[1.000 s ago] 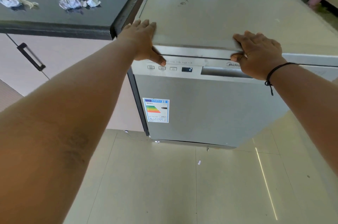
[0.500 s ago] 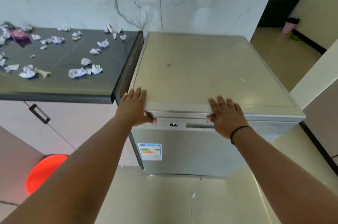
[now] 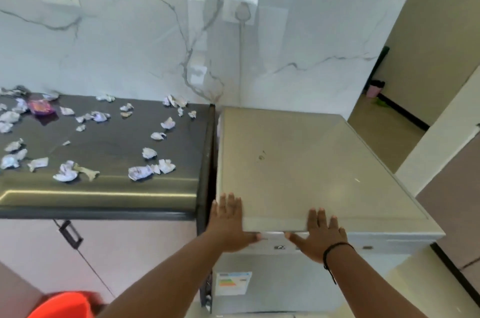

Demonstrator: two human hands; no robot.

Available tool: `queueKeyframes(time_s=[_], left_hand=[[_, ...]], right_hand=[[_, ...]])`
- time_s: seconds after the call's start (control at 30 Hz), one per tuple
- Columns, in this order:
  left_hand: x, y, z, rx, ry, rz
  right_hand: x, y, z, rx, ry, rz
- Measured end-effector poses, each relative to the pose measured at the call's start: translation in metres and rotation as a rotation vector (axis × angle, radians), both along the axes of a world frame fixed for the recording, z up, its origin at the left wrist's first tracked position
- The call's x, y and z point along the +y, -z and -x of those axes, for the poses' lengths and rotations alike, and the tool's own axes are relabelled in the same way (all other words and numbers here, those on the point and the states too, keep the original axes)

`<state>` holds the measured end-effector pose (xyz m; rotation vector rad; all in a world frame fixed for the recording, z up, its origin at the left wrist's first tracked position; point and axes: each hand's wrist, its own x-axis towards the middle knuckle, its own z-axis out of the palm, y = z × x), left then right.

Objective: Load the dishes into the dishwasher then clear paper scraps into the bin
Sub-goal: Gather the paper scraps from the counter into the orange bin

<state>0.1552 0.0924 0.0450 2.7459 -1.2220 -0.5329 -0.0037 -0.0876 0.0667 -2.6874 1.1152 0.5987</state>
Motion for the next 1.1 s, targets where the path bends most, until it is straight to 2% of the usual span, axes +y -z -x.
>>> queueKeyframes(time_s=[0.1, 0.2, 0.33, 0.43, 0.5, 0.57, 0.67, 0.8, 0.93, 1.0, 1.1], left_hand=[[0.016, -0.009, -0.017, 0.130, 0.130, 0.080], [0.054, -0.026, -0.048, 0.158, 0.224, 0.196], [0.120, -0.044, -0.103, -0.119, 0.178, 0.341], [0.173, -0.048, -0.151, -0.382, -0.118, 0.527], [0.208, -0.049, -0.183, -0.404, -0.378, 0.473], [0.241, -0.042, -0.214, -0.361, -0.580, 0.351], [0.272, -0.034, -0.247, -0.303, -0.729, 0.248], [0.275, -0.016, -0.276, -0.203, -0.734, 0.192], [0.259, -0.006, -0.296, -0.230, -0.633, 0.170], [0.255, -0.004, -0.307, -0.244, -0.566, 0.169], [0.253, 0.005, -0.321, -0.375, -0.535, 0.333]], right_hand=[[0.017, -0.015, -0.024, 0.049, 0.076, -0.009], [0.039, -0.023, -0.065, -0.014, 0.128, -0.086], [0.105, -0.020, -0.151, -0.261, -0.044, -0.102], [0.162, -0.020, -0.210, -0.459, -0.359, -0.044], [0.193, -0.022, -0.244, -0.512, -0.486, -0.040], [0.213, -0.018, -0.275, -0.544, -0.512, -0.036], [0.224, -0.004, -0.315, -0.554, -0.467, -0.050], [0.221, 0.010, -0.370, -0.567, -0.456, -0.089], [0.217, 0.015, -0.414, -0.589, -0.590, -0.087], [0.215, 0.020, -0.431, -0.689, -0.654, -0.090], [0.211, 0.028, -0.453, -0.808, -0.686, -0.078]])
